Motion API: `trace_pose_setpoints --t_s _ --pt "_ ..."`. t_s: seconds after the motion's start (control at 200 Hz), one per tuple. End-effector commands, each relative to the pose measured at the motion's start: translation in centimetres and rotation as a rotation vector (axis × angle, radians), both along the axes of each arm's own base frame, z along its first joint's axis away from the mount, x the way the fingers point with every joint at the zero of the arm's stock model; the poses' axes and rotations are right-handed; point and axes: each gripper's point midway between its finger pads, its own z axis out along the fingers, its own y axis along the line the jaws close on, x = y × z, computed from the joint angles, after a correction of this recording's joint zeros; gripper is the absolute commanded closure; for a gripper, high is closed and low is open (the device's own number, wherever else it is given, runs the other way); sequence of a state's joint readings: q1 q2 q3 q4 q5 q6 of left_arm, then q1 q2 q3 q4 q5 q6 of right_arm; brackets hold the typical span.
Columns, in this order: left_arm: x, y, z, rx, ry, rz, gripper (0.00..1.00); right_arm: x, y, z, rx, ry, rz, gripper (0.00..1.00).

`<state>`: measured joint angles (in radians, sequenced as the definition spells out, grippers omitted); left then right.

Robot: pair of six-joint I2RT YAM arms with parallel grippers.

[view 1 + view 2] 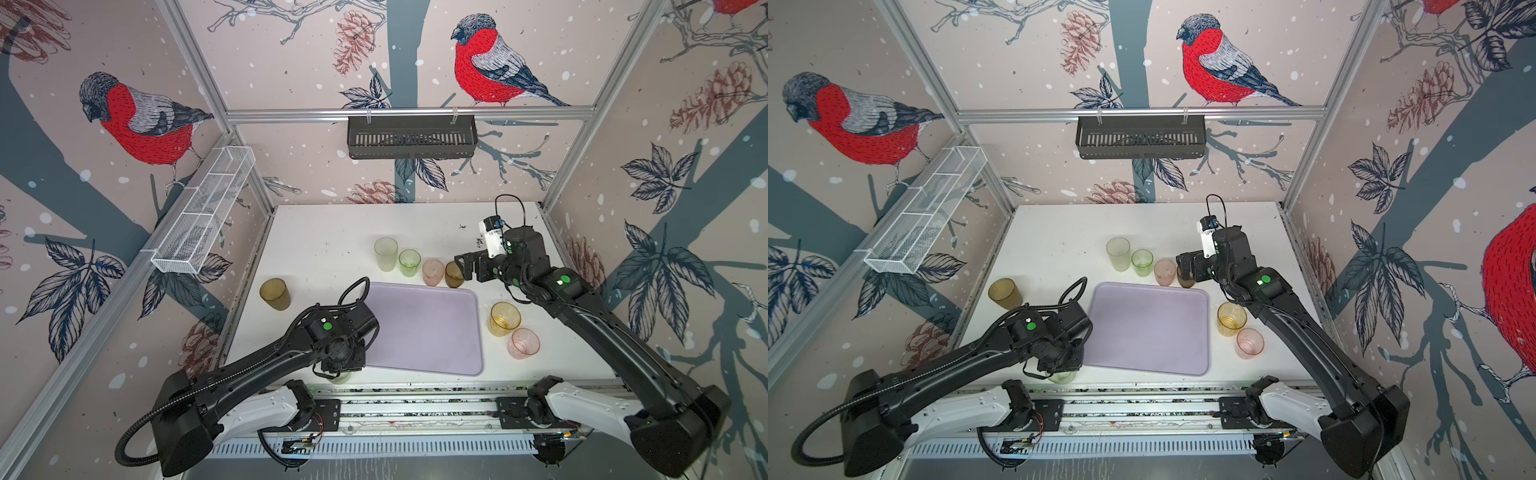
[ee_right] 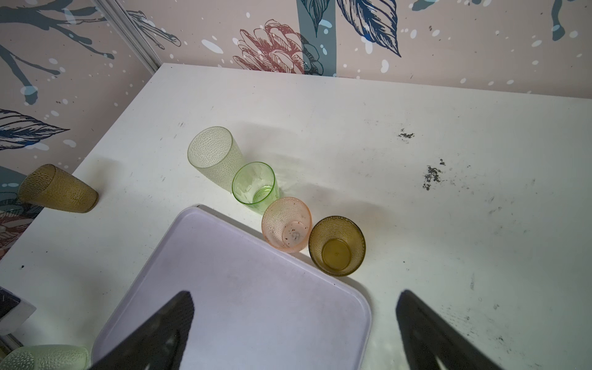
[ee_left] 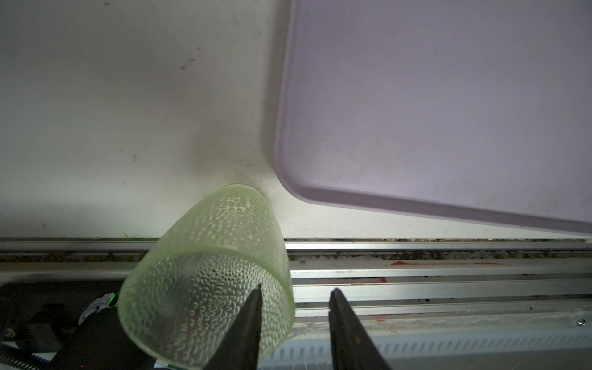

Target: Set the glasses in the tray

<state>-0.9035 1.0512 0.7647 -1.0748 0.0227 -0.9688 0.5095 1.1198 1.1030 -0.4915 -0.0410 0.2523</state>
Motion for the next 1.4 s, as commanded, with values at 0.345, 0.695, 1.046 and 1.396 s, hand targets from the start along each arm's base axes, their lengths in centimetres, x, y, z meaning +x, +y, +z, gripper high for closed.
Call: trace_pose_setpoints --t_s 0.345,0.695,1.046,1.396 --pt "-0.3 0.4 -0.9 0.022 0.013 -0.011 0.72 0.4 0.1 1.2 0.0 -0.046 0.007 0.0" --pt "-0.4 0.3 -1.2 0.024 0.021 -0.019 0.77 0.4 0.0 1.2 -0.006 -0.052 0.002 0.0" --pt "-0.4 0.4 -1.2 0.033 0.022 -0.021 0.8 0.6 -0.3 1.6 -0.017 -0.073 -0.003 0.0" --pt "-0.4 0.8 -1.1 0.041 0.016 -0.014 0.83 0.5 -0.8 2.3 -0.031 -0.111 -0.015 0.0"
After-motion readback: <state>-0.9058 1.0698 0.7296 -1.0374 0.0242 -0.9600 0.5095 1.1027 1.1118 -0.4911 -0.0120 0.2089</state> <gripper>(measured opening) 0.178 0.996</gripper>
